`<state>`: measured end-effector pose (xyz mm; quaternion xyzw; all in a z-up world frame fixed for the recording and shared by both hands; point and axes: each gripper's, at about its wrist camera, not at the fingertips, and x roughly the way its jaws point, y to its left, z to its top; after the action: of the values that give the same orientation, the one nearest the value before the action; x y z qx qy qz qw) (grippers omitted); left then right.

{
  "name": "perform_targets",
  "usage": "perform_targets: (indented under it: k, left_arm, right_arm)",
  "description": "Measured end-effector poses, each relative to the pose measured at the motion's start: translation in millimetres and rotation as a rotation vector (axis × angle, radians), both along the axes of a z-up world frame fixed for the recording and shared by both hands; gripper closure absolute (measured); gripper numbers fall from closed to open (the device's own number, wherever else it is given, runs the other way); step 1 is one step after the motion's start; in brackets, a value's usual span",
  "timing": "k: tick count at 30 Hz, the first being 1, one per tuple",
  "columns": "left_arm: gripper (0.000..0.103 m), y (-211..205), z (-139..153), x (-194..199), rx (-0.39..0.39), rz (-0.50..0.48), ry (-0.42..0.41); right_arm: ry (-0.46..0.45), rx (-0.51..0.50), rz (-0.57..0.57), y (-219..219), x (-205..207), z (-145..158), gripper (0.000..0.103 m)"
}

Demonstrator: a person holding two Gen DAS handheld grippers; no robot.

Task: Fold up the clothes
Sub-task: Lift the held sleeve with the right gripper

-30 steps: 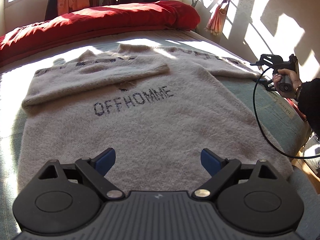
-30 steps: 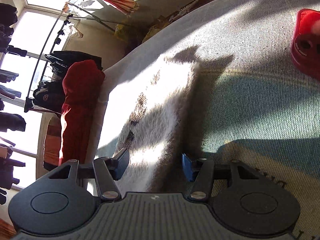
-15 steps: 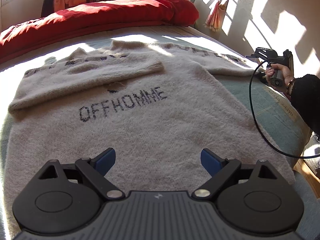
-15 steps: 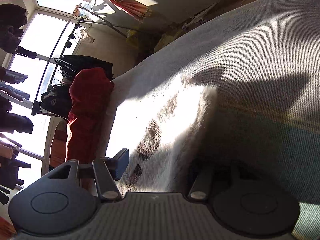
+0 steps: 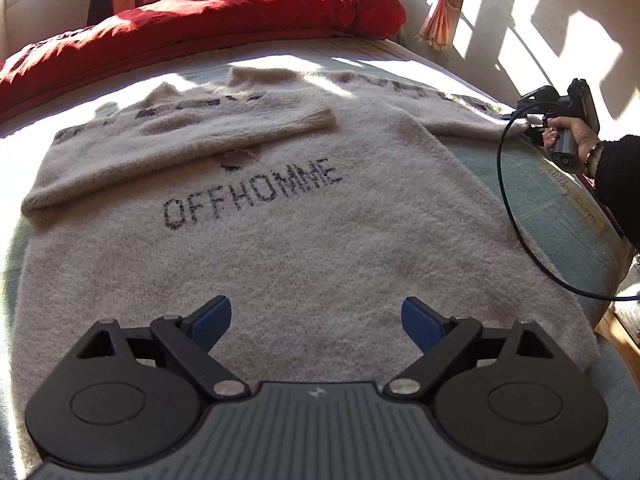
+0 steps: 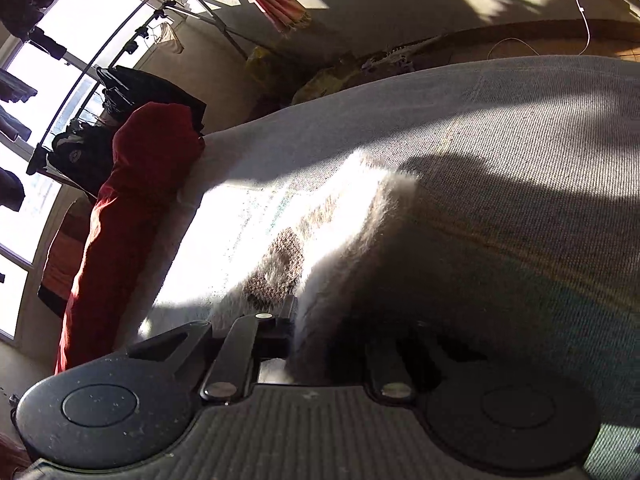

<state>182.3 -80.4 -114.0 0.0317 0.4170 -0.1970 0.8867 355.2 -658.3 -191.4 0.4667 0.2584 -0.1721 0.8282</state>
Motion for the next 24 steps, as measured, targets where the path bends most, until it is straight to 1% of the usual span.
perform_targets:
  k: [3, 6, 11, 14, 19, 24]
  left_arm:
    - [0.011, 3, 1, 0, 0.003, 0.005, 0.01]
    - [0.011, 5, 2, -3, 0.018, 0.006, 0.01]
    - [0.011, 9, 5, -10, 0.018, -0.003, 0.013]
    - [0.011, 15, 7, -13, 0.009, -0.009, 0.015]
    - [0.011, 21, 9, -20, 0.023, -0.032, 0.017]
    - [0.011, 28, 12, -26, 0.01, -0.072, 0.025]
  right_arm:
    - [-0.003, -0.034, 0.024, 5, 1, 14, 0.09]
    - [-0.004, -0.084, 0.061, 14, 2, 36, 0.09]
    - [-0.027, -0.154, 0.131, 37, 6, 78, 0.09]
    - [-0.037, -0.197, 0.182, 56, 10, 105, 0.09]
    - [-0.047, -0.268, 0.266, 94, 18, 147, 0.09]
    - [-0.041, -0.315, 0.332, 132, 24, 176, 0.09]
